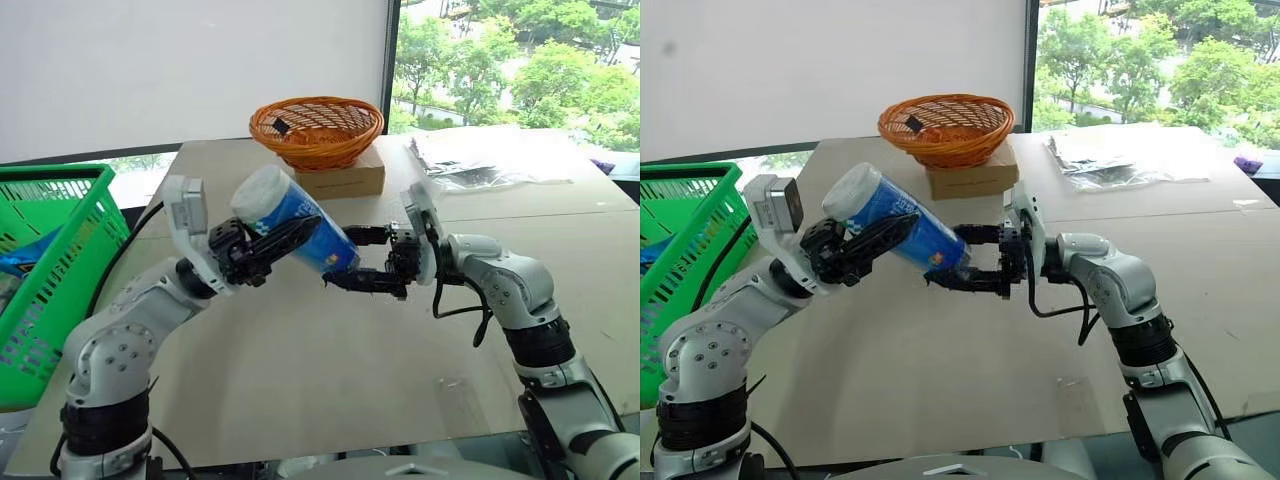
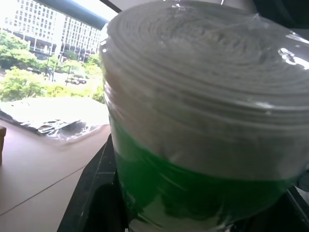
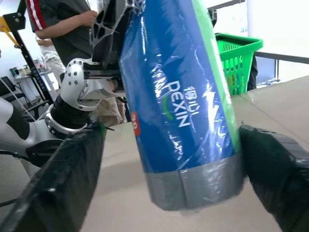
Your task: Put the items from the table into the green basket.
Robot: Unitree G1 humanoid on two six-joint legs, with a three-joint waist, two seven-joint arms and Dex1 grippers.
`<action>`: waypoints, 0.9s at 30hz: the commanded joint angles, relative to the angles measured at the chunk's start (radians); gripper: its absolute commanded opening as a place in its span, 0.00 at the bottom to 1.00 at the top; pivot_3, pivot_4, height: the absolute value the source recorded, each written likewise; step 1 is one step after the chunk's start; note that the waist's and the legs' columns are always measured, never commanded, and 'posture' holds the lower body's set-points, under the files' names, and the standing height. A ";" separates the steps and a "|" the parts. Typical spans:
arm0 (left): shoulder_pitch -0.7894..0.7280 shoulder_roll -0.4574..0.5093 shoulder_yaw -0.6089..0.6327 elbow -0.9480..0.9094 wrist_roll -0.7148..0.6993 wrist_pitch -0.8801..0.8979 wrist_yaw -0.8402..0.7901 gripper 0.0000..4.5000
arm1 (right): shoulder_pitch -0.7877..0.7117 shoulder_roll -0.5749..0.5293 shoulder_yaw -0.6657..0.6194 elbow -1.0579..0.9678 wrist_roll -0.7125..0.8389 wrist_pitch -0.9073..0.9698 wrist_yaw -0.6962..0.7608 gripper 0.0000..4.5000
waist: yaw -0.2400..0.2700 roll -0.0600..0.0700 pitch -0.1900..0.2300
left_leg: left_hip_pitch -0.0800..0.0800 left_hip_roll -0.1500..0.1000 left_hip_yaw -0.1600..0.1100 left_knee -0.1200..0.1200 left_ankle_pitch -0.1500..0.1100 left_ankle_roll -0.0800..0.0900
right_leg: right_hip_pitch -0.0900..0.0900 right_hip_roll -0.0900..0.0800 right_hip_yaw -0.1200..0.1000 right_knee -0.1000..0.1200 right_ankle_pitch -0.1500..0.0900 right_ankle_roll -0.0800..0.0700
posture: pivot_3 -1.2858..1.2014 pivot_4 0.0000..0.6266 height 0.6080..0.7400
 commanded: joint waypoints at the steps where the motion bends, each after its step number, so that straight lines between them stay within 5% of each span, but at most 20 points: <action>1: -0.034 0.027 0.049 0.007 0.048 -0.042 0.060 0.42 | -0.003 -0.039 -0.038 -0.047 0.024 -0.006 0.017 1.00 | 0.001 0.000 0.000 | 0.000 0.000 0.000 0.000 0.000 0.000 | 0.000 0.000 0.000 0.000 0.000 0.000 | 0.59 0.00 1.00; 6: -0.069 0.228 0.179 -0.002 0.171 -0.013 0.179 0.42 | 0.027 -0.193 -0.108 -0.072 0.026 -0.048 0.092 1.00 | 0.007 -0.002 0.003 | 0.000 0.000 -0.001 0.000 0.000 0.001 | 0.000 0.000 -0.001 -0.001 0.000 0.000 | 0.61 0.00 1.00; 11: -0.118 0.459 0.316 0.182 0.375 0.006 0.281 0.42 | 0.017 -0.214 -0.232 -0.086 0.151 -0.057 0.133 1.00 | 0.007 -0.002 0.004 | 0.000 0.002 -0.001 -0.002 -0.001 0.001 | 0.000 0.002 -0.001 -0.002 -0.001 0.001 | 0.63 0.00 1.00; 15: -0.017 0.631 0.387 0.383 0.633 -0.009 0.307 0.42 | 0.004 -0.200 -0.268 -0.101 0.157 -0.126 0.127 1.00 | 0.006 0.000 0.006 | 0.001 0.002 0.000 -0.004 -0.001 0.002 | 0.000 0.002 -0.001 -0.002 -0.001 0.000 | 0.63 0.00 1.00; 20: 0.095 0.691 0.400 0.580 0.831 -0.137 0.255 0.42 | -0.004 -0.186 -0.274 -0.109 0.173 -0.144 0.111 1.00 | 0.017 0.001 0.007 | 0.001 0.002 -0.001 -0.004 -0.001 0.001 | 0.000 0.001 -0.001 -0.003 -0.001 0.001 | 0.63 0.00 1.00; 26: -0.012 0.614 0.326 0.772 0.890 -0.279 0.271 0.42 | 0.019 -0.183 -0.244 -0.090 0.104 -0.217 0.119 1.00 | 0.063 -0.005 0.006 | -0.003 0.002 -0.005 -0.004 -0.001 0.001 | 0.000 -0.002 -0.008 -0.008 -0.001 0.000 | 0.62 0.00 1.00; 27: -0.026 0.608 0.317 0.797 0.900 -0.292 0.272 0.53 | 0.020 -0.182 -0.243 -0.090 0.105 -0.219 0.115 1.00 | 0.067 -0.006 0.005 | -0.004 0.002 -0.005 -0.004 -0.001 0.001 | 0.000 -0.002 -0.009 -0.008 0.000 0.001 | 0.62 0.00 1.00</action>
